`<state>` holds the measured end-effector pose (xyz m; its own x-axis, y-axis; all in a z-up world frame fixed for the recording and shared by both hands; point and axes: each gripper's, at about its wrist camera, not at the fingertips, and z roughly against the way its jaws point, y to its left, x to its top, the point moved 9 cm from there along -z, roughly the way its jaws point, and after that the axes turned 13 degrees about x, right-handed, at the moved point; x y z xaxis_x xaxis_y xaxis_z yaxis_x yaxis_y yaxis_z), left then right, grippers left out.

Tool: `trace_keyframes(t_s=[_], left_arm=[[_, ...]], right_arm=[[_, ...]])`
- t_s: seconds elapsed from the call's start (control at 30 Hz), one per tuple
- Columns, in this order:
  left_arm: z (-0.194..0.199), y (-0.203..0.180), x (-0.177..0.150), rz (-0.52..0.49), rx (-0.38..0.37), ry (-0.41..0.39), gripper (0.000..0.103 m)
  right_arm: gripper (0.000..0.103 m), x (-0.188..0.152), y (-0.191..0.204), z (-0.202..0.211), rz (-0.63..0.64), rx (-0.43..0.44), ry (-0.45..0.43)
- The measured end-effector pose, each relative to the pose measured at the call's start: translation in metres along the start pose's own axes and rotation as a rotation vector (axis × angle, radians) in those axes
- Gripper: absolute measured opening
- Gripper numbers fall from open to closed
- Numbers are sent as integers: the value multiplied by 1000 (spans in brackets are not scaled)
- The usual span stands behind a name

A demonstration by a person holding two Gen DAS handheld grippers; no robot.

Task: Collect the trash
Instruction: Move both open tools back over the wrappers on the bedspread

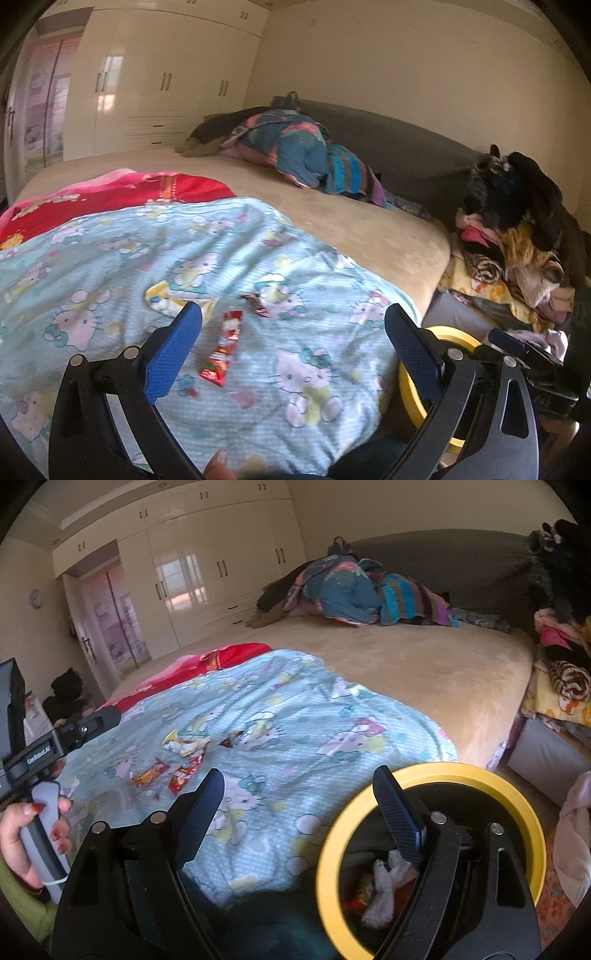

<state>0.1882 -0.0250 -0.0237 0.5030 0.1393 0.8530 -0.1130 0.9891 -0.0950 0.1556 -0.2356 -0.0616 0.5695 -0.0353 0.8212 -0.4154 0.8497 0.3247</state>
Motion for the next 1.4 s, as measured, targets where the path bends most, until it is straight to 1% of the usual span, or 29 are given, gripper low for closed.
trace_keyframes(t_s=[0.33,0.6,0.83,1.13,1.2,1.23,1.3,1.4], left_arm=[[-7,43,3,45,74,-6,96],[-26,84,-7,69,143,29,96],[-47,123,-25,74,211,85,96],[-79,153,-60,87,227,185,95],[-84,156,-66,87,227,198,86],[-89,159,-70,79,240,206,82],[-95,161,-76,63,249,222,81],[-107,163,-87,66,232,261,73]], right_arm=[[75,1,37,-34,29,71,44],[75,7,66,-74,59,127,85],[75,6,84,-113,66,162,137],[75,-3,96,-165,53,196,225],[75,-4,99,-176,51,203,241],[75,-5,100,-182,51,203,250],[75,-6,102,-191,53,204,262],[74,-6,104,-207,50,200,280]])
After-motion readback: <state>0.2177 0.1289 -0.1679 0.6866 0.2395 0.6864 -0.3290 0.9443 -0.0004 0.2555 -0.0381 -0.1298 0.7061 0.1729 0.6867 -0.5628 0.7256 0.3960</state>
